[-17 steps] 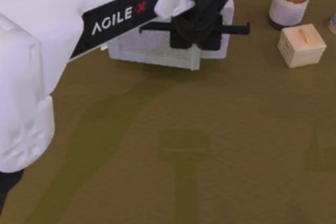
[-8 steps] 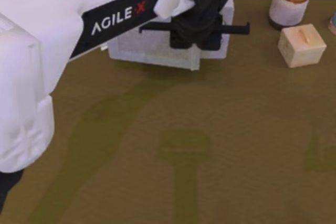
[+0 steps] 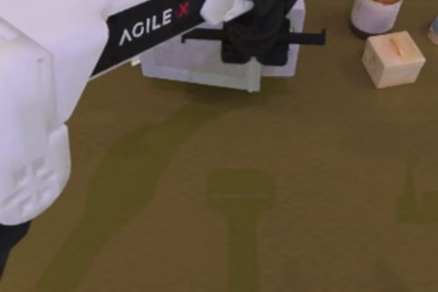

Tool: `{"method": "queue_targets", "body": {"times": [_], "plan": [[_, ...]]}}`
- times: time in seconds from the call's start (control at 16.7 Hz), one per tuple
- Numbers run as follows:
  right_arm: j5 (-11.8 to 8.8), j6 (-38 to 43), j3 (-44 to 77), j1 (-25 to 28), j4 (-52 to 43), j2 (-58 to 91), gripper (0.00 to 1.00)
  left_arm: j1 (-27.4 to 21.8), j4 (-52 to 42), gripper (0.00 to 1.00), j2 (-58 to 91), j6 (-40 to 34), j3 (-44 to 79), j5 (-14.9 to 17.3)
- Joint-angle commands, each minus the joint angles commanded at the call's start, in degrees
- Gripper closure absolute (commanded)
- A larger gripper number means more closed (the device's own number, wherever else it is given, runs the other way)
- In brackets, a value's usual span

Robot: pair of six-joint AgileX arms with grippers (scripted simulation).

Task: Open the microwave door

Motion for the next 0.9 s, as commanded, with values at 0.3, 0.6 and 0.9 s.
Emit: {"method": "queue_targets", "body": {"times": [0.3,0.6,0.9], "plan": [[0.00,0.00,0.00,0.00,0.00,0.00,0.00,0.49,2.49,1.00,-3.04,2.91,-4.91,0.99],[0.00,0.00,0.00,0.00,0.00,0.00,0.00,0.68,3.76,1.00,-4.50,4.23,-7.03,1.49],[0.00,0.00,0.00,0.00,0.00,0.00,0.00,0.68,3.76,1.00,-4.50,4.23,-7.03,1.49]]}}
